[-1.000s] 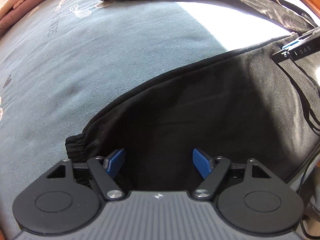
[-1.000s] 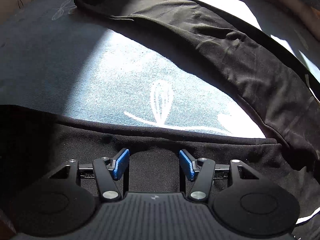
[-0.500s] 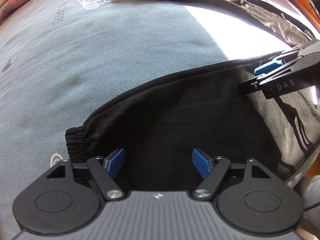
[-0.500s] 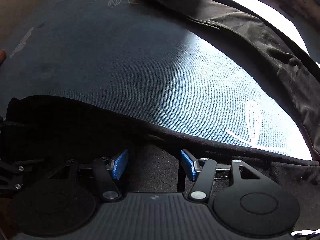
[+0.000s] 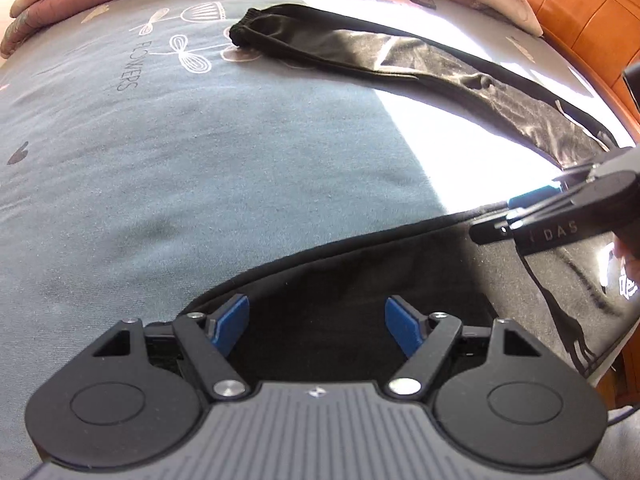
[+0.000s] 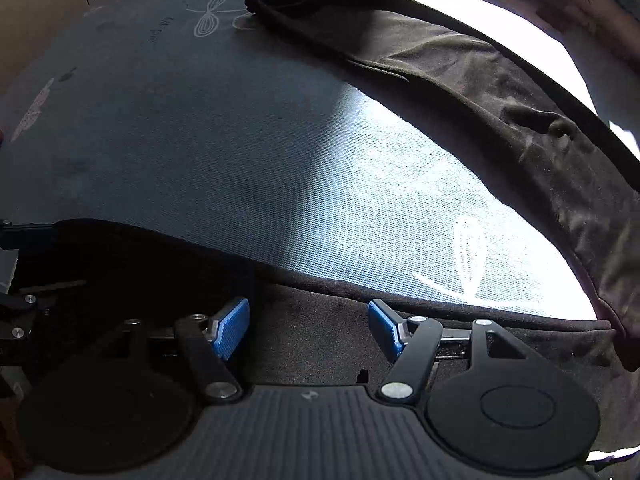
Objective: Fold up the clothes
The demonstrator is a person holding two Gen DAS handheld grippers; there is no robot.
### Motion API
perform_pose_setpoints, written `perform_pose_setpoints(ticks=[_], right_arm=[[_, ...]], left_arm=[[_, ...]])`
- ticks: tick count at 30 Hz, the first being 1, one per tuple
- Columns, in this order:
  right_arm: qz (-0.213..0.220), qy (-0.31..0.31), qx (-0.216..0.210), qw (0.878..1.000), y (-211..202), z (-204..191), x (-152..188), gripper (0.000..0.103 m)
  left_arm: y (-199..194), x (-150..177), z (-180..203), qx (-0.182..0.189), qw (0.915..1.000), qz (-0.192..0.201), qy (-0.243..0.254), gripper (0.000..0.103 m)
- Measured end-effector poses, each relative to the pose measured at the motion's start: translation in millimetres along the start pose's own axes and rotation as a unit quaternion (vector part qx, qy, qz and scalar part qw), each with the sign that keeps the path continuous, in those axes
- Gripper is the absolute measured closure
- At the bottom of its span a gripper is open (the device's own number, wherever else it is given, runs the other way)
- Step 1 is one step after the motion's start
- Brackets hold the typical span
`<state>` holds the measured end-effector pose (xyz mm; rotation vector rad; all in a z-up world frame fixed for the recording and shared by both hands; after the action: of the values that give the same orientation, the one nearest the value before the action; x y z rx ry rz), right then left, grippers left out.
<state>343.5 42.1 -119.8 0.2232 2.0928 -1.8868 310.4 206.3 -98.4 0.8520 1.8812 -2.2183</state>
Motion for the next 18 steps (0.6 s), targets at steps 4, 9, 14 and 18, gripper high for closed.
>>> perform_pose_setpoints(ticks=[4, 9, 14, 18], right_arm=[[-0.005, 0.000, -0.004, 1.000, 1, -4, 11, 0.033], [-0.004, 0.010, -0.010, 1.000, 2, -5, 11, 0.033], [0.002, 0.014, -0.009, 1.000, -1, -1, 7, 0.033], [0.001, 0.017, -0.007, 1.000, -1, 3, 7, 0.033]], left_arm=[[15, -2, -6, 0.002, 0.9999, -0.010, -0.013, 0.027], [19, -2, -4, 0.006, 0.9998, -0.020, 0.006, 0.027], [15, -5, -4, 0.011, 0.9996, -0.023, 0.008, 0.027], [14, -3, -2, 0.016, 0.9994, -0.029, 0.005, 0.027]])
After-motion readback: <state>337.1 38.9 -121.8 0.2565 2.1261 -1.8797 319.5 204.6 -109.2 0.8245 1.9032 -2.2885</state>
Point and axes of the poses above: each gripper's, at about its wrist camera, not at the fingertips, and y roughly the way its jaws point, z to its right, x to its underside, the point moved 10 cm from there along y, roughly the way its jaws point, and after that the axes turned 4 degrees about y, right-handed, at the moved point
